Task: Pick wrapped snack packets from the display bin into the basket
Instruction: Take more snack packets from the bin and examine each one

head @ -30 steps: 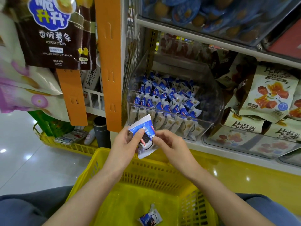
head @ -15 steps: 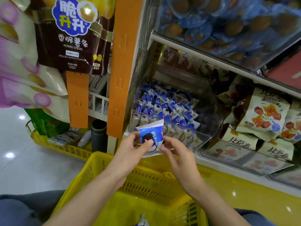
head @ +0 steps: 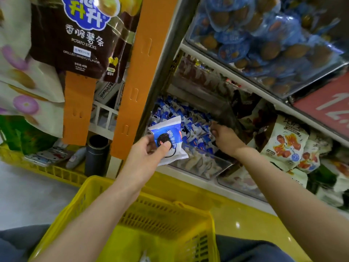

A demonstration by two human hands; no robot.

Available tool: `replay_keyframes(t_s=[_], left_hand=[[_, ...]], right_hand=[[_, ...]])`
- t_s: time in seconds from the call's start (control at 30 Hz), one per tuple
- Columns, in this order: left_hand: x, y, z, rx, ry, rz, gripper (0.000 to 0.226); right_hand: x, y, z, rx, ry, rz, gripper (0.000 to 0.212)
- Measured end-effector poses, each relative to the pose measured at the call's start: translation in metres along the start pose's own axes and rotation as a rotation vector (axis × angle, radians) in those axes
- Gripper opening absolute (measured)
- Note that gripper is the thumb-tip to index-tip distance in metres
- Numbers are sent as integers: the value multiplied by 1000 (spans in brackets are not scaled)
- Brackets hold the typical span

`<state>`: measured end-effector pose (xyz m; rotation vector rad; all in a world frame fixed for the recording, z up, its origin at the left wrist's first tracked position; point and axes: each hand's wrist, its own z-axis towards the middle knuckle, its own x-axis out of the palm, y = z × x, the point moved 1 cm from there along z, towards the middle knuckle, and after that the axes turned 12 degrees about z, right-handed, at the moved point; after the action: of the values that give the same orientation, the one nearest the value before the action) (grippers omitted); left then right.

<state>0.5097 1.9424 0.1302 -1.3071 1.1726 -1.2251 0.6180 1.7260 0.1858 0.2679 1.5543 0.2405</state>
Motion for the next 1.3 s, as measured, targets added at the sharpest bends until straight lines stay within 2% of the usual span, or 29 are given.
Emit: replay_keyframes(t_s=[0.1,0.2,0.33,0.67,0.73,0.83,0.9,0.93,0.97,1.03,1.13,1.23,1.3], left_hand=[[-4,-1,2,11,-43,-26,25],[-9,-2,5,20,-78,-73,27],[-13,-4,7,24,-83,-87,26],[-10,-6,2,1,15,-92,20],[-10,-5,0,-14,36,-82,18],[-9,-1,0,-49,64,-27,18],[-7,3,0,-86,84,13,17],[-6,5,0,-108,93,18,13],[-4,6,0,-133,103,12,10],[-2,7,-3,-190,115,-18,11],[1,8,-9,-243,160,-41,26],[2,8,-18,-208,278,-55,59],[2,7,-24,-188,317,-28,68]], right_hand=[[7,-1,14,150,131,-113,32],[13,3,22,253,152,-221,33],[19,4,29,334,128,-87,28],[20,-1,16,251,46,118,22],[14,1,7,196,-11,153,22],[-2,10,-12,44,-277,200,7],[-14,21,-30,-10,-425,346,12],[-18,27,-40,-13,-434,476,14],[-20,32,-51,2,-388,631,15],[-15,43,-77,67,-186,870,20],[5,53,-112,90,32,946,18],[25,66,-132,74,46,1006,16],[34,73,-139,42,30,1016,15]])
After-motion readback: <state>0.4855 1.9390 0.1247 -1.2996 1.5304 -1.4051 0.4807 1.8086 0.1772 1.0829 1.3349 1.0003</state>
